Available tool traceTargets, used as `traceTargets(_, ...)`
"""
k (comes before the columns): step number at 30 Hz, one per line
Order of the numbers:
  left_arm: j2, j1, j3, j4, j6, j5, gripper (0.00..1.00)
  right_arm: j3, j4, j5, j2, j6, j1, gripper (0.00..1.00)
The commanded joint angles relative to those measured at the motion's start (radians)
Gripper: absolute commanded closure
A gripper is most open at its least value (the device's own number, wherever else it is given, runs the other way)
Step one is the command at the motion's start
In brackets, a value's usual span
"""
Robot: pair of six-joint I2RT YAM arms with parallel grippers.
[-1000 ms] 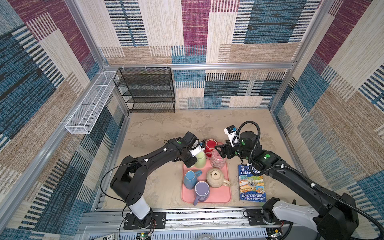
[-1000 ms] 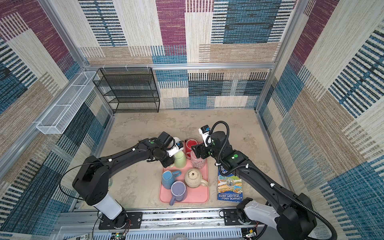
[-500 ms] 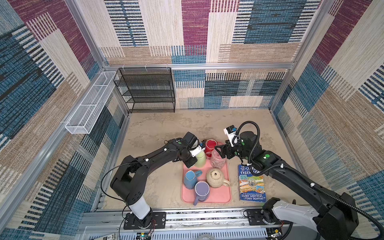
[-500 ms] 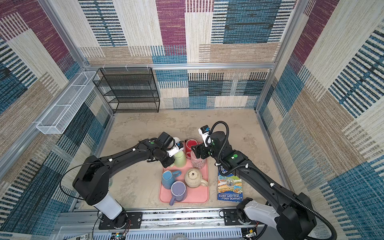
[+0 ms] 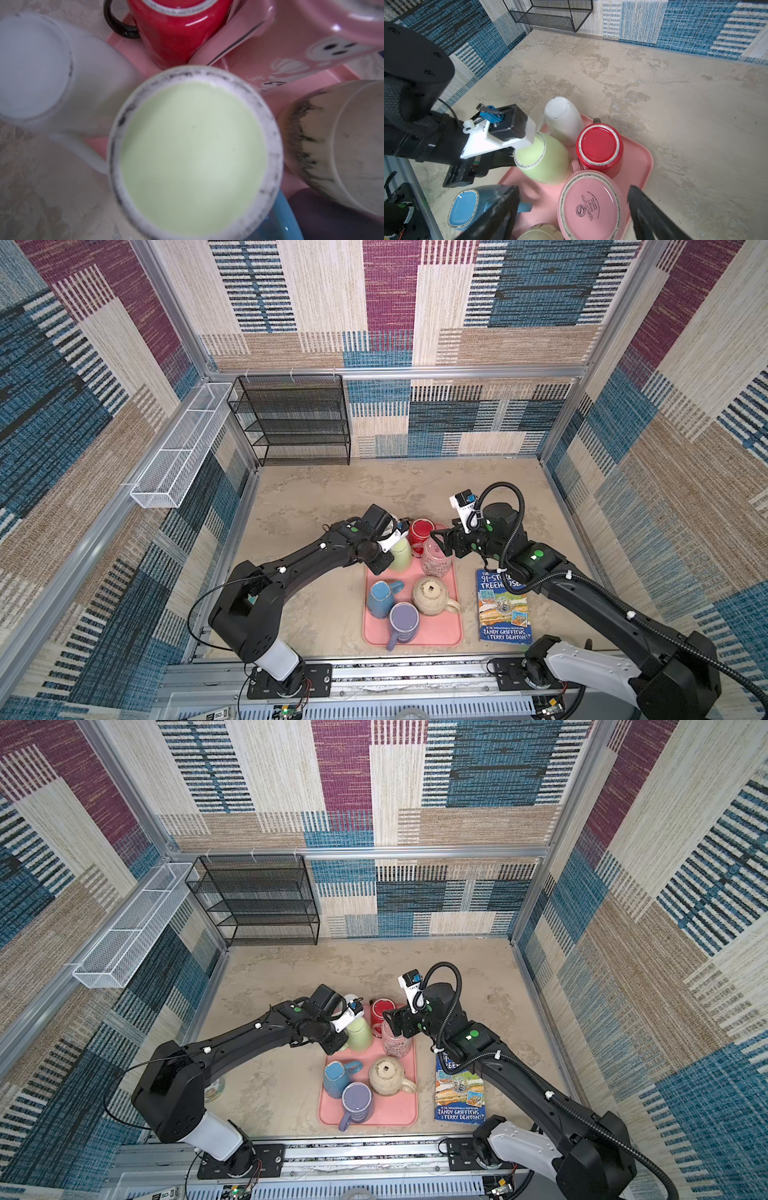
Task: Turn the mug right side up
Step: 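Lift the light green mug above the tray while the right gripper approaches it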
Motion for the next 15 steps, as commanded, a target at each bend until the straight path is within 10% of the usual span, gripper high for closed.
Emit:
traceTargets(1, -0.033, -0.001, 0.02, 0.03, -0.052, 0.041, 1.0, -0.01, 0.041, -0.038, -0.022, 0.011, 0.001, 0.16)
traceTargets(15, -0.221, 0.018, 0.022, 0.057, -0.147, 0.119, 1.0, -0.079, 0.055, -0.149, -0.183, 0.053, 0.002, 0.14)
